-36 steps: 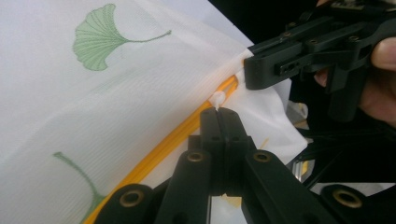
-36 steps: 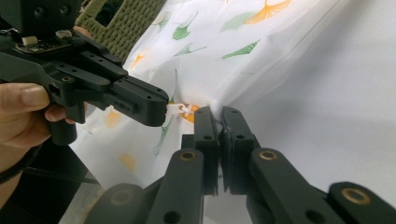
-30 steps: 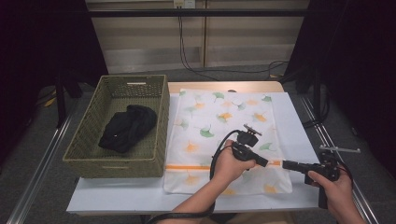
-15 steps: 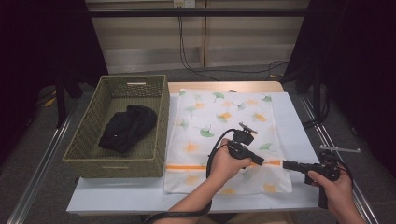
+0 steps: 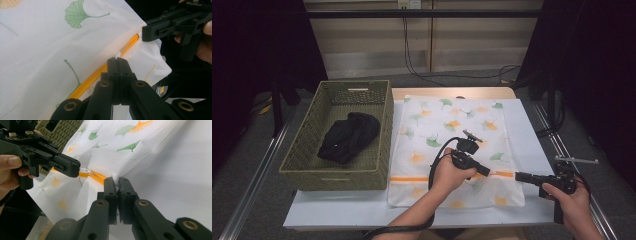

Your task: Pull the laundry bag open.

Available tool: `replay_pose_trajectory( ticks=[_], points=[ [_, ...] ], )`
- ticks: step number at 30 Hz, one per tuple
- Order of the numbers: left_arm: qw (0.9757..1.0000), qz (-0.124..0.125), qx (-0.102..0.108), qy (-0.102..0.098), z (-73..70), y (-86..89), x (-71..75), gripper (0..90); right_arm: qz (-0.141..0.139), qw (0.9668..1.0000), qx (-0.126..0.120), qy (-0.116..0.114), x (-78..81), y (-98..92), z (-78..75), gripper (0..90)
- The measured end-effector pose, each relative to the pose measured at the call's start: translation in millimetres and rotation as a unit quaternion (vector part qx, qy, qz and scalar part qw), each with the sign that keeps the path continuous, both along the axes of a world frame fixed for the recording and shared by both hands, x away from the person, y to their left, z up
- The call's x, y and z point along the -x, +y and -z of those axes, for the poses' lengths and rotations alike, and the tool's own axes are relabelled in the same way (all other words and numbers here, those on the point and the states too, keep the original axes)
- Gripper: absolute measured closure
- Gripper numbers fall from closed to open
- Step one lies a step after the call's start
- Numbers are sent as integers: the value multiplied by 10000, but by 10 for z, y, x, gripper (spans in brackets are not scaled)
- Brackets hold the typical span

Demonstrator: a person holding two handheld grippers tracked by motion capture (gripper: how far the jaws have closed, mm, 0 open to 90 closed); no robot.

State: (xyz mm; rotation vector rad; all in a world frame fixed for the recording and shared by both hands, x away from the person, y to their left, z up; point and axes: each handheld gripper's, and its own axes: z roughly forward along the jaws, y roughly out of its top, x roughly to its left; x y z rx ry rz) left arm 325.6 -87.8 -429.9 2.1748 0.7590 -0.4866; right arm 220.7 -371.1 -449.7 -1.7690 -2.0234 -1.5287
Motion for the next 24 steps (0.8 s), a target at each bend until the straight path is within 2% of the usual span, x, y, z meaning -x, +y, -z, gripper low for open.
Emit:
replay_pose_trajectory(
  ticks=[2, 3, 4, 5, 7, 9, 10, 12, 13, 14, 16, 17, 18, 19, 21, 24],
  points=[
    [10000, -5, -18, 28, -2, 19, -7, 900, 4, 10000, -8, 14, 1, -6, 0, 868],
    [10000, 78, -8, 19, 3, 34, -21, 900, 18, 10000, -7, 25, 2, -9, 1, 867],
    [9999, 15, 13, 103, 0, 39, -17, 900, 19, 10000, -23, 43, 3, -13, 2, 867],
    [10000, 61, -39, -4, 0, 51, -28, 900, 17, 10000, -50, 38, 3, -11, 4, 868],
    [10000, -28, -44, 40, -4, 61, -18, 900, 4, 10000, -18, 32, 5, -14, 3, 868],
    [10000, 6, -7, 10, 0, 83, -32, 900, 12, 10000, -15, 32, 6, -14, 0, 867],
    [10000, 45, -13, 70, -7, 97, -37, 900, 13, 10000, -8, -2, 3, -18, 3, 868],
    [10000, -34, -17, 55, -14, 106, -34, 900, 22, 10000, 0, -6, 4, -17, 1, 867],
    [10000, 14, -24, 1, -14, 119, -45, 900, 21, 10000, -14, -10, 3, -18, 2, 867],
    [10000, 23, -27, 31, -12, 133, -49, 900, 27, 10000, -9, -15, 3, -18, 4, 867],
    [9999, -76, -21, 76, -12, 134, -39, 900, 4, 10000, 2, 24, 5, -18, 4, 867],
    [10000, -18, -36, 83, -10, 151, -48, 900, 12, 10000, -7, 44, 6, -16, 4, 867],
    [10000, -58, -25, 20, -5, 150, -47, 900, 13, 10000, -17, 39, 5, -14, 7, 868],
    [9999, -113, -11, 82, -6, 148, -40, 900, 12, 10000, -14, 38, 5, -12, 6, 867],
    [10000, -37, 14, 81, -2, 164, -53, 900, 7, 10000, -11, 37, 3, -10, 1, 868],
    [9999, -65, 12, 95, 2, 176, -55, 900, 8, 10000, 3, 34, 6, -13, 3, 868]
  ],
)
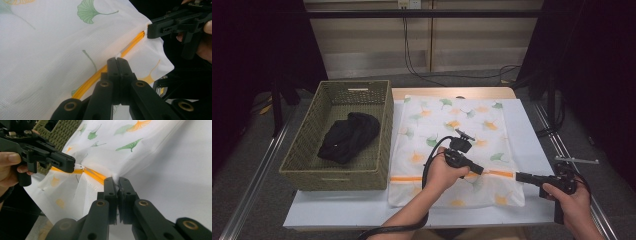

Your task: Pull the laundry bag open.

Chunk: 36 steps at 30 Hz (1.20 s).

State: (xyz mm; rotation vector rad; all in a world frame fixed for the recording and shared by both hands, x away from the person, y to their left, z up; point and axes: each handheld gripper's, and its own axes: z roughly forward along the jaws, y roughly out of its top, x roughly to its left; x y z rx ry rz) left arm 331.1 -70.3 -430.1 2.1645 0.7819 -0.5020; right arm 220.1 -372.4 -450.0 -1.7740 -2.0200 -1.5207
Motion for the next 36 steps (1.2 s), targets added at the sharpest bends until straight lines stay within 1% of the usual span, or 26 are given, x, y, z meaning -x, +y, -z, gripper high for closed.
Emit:
replay_pose_trajectory(
  ticks=[3, 4, 5, 6, 7, 8, 9, 10, 12, 14, 15, 17, 19, 20, 22, 23, 24, 26, 27, 28, 29, 30, 32, 33, 34, 36],
  points=[
    [10000, 26, -41, 13, 1, 28, -8, 900, 18, 10000, -24, -4, 2, -11, 3, 868],
    [10000, 2, -54, 2, -1, 36, -9, 900, 21, 10000, 16, -19, 1, -16, 3, 868],
    [10000, -42, -34, -59, 1, 36, -10, 900, 26, 10000, 15, -11, 1, -15, 1, 867],
    [10000, -14, -29, 0, 0, 48, -15, 900, 16, 10000, 0, -19, 0, -14, 3, 867],
    [10000, 8, -80, -29, -5, 58, -19, 900, 31, 10000, -15, -8, 1, -13, 3, 868],
    [9999, -72, -62, -37, -4, 57, -12, 900, 18, 10000, 7, -17, 0, -13, 2, 868],
    [9999, -75, -98, -31, -6, 67, -14, 900, 13, 10000, 5, -15, 0, -13, 1, 868],
    [10000, -29, -53, 7, -1, 77, -23, 900, 31, 10000, 6, 13, 3, -16, 0, 867],
    [10000, -28, -80, 3, -1, 90, -26, 900, 37, 10000, -40, 37, 4, -14, 1, 868],
    [10000, -76, -23, 51, 5, 98, -28, 900, 31, 10000, -43, 32, 4, -14, 4, 867],
    [9999, -45, -91, -5, 2, 106, -32, 900, 29, 10000, -37, 26, 4, -15, 3, 867],
    [10000, -60, -28, 51, 5, 110, -33, 900, 25, 10000, -28, 17, 2, -15, 5, 868],
    [10000, -59, -45, 13, 7, 116, -37, 900, 38, 10000, -34, 39, 4, -13, 3, 867],
    [9999, -119, -8, 77, 7, 114, -33, 900, 33, 10000, -49, 36, 4, -16, 5, 867],
    [9999, -73, -118, -19, 2, 127, -38, 900, 29, 10000, -5, 2, 4, -22, 3, 867],
    [9999, -82, -100, 22, 1, 135, -41, 900, 33, 10000, -8, -6, 4, -26, 2, 867],
    [9999, -146, -56, -7, 4, 136, -40, 900, 65, 10000, -23, 21, 8, -33, -1, 868],
    [9999, -109, -127, 12, -4, 165, -53, 900, 69, 10000, -30, -21, 9, -50, 1, 868],
    [9999, -129, -100, 25, -4, 170, -56, 900, 97, 9999, -36, 12, 13, -57, 0, 867],
    [9998, -188, -68, 38, -2, 172, -54, 900, 93, 10000, -19, -22, 12, -67, 2, 867],
    [9998, -152, -101, 19, -2, 190, -65, 900, 100, 9999, -42, 5, 13, -69, -1, 867],
    [9998, -163, -64, 92, -3, 196, -66, 900, 114, 9999, -69, 4, 14, -73, -2, 868],
    [9997, -224, -64, 46, 2, 201, -66, 900, 99, 9999, -61, 3, 15, -78, -3, 867],
    [9998, -184, -80, 75, -2, 211, -71, 900, 114, 9999, -71, 10, 14, -74, -1, 867],
    [9998, -139, -141, 30, -3, 222, -77, 900, 112, 9999, -68, 17, 14, -74, -1, 867],
    [9997, -209, -69, 65, 6, 221, -74, 900, 108, 9999, -55, 20, 12, -72, 1, 868]
  ],
)
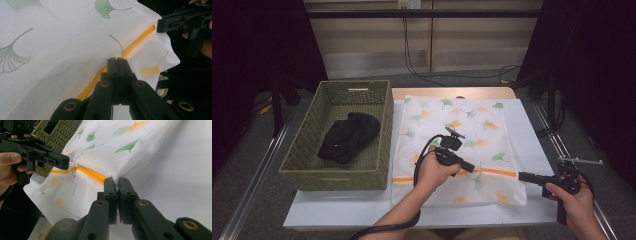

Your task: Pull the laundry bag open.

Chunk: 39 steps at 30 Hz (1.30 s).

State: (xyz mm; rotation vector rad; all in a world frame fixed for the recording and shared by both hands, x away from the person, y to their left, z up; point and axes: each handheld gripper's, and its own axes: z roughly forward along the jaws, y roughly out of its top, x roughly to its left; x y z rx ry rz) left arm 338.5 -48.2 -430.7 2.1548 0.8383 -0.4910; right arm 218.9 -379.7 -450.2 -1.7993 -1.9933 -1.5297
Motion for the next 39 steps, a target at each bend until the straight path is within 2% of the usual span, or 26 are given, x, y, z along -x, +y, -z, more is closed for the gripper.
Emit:
replay_pose_trajectory(
  ticks=[2, 4, 8, 10, 17, 20, 22, 23, 25, 27, 31, 39],
  points=[
    [10000, 23, -73, -4, -3, 13, -4, 900, 3, 10000, 8, 3, 0, -2, 2, 868],
    [10000, 55, -75, 12, -1, 24, -12, 900, 6, 10000, 6, 4, 0, -3, 5, 867],
    [10000, -32, -31, 18, 0, 38, -16, 900, 14, 10000, 1, 10, 0, -5, 3, 867],
    [10000, 32, -62, 6, -2, 55, -27, 900, 14, 10000, 17, 4, 0, -9, 5, 868],
    [10000, -31, -91, 13, -4, 64, -33, 900, 24, 10000, 23, -34, -7, -14, 9, 867],
    [9999, -35, -132, -13, -6, 84, -34, 900, 40, 10000, 15, 6, -3, -24, 12, 867],
    [10000, 2, -93, 38, -6, 111, -47, 900, 48, 10000, 9, 35, -1, -29, 11, 868],
    [10000, -46, -75, 11, -2, 110, -45, 900, 58, 10000, 0, 23, -2, -27, 12, 867],
    [9999, -105, -34, 93, -7, 122, -42, 900, 54, 10000, 18, 9, -4, -24, 12, 867],
    [9999, -47, -118, 37, -13, 139, -47, 900, 42, 10000, 35, -11, -6, -20, 14, 867],
    [9999, -113, -40, 61, -14, 170, -54, 900, 46, 10000, 31, 19, -2, -24, 8, 868],
    [9997, -178, -118, 76, -14, 265, -56, 900, 53, 10000, 32, 24, 0, -28, 8, 868]
  ],
)
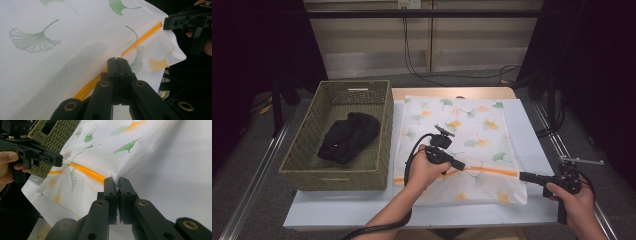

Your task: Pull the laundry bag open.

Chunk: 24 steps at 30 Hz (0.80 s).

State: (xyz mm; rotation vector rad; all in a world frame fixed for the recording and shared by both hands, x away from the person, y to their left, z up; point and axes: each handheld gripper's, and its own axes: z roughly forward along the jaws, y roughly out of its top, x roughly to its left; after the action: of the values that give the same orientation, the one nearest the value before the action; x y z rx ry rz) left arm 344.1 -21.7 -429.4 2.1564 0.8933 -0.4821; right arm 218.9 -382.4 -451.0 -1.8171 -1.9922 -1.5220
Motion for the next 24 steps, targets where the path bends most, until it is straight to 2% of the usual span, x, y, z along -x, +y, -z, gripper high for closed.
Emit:
replay_pose_trajectory(
  ticks=[1, 2, 9, 10, 11, 12, 16, 17, 18, 22, 24],
  points=[
    [10000, -33, 69, 12, 3, 8, 1, 900, 4, 10000, -7, -13, 0, -1, 3, 867],
    [10000, 1, 17, 11, -1, 24, -1, 900, 5, 10000, -3, -14, 0, -1, 4, 868],
    [10000, -61, 41, -26, -10, 68, 2, 900, 27, 10000, -3, -9, 3, -1, -5, 868],
    [10000, -48, -5, 26, -17, 82, 3, 900, 29, 10000, -3, -8, 2, -2, -5, 868],
    [10000, 22, -35, -10, -15, 97, -5, 900, 43, 10000, 5, -15, 2, -3, -4, 867],
    [10000, -47, 29, 14, -10, 97, -1, 900, 40, 10000, -1, -36, 1, -8, -3, 867],
    [10000, -59, 8, 7, -11, 138, 1, 900, 45, 10000, 24, -50, 3, -15, -5, 867],
    [9999, -163, 1, 19, -15, 137, 17, 900, 60, 10000, 11, -30, 4, -12, -5, 867],
    [10000, -71, 2, 12, -17, 156, 10, 900, 54, 10000, 16, -25, 3, -13, -5, 867],
    [9999, -119, 55, 21, -20, 180, 18, 900, 77, 10000, -10, -25, 2, -20, 1, 867],
    [9999, -149, -10, -10, -19, 201, 26, 900, 91, 10000, 6, -20, 3, -24, 2, 867]
  ],
)
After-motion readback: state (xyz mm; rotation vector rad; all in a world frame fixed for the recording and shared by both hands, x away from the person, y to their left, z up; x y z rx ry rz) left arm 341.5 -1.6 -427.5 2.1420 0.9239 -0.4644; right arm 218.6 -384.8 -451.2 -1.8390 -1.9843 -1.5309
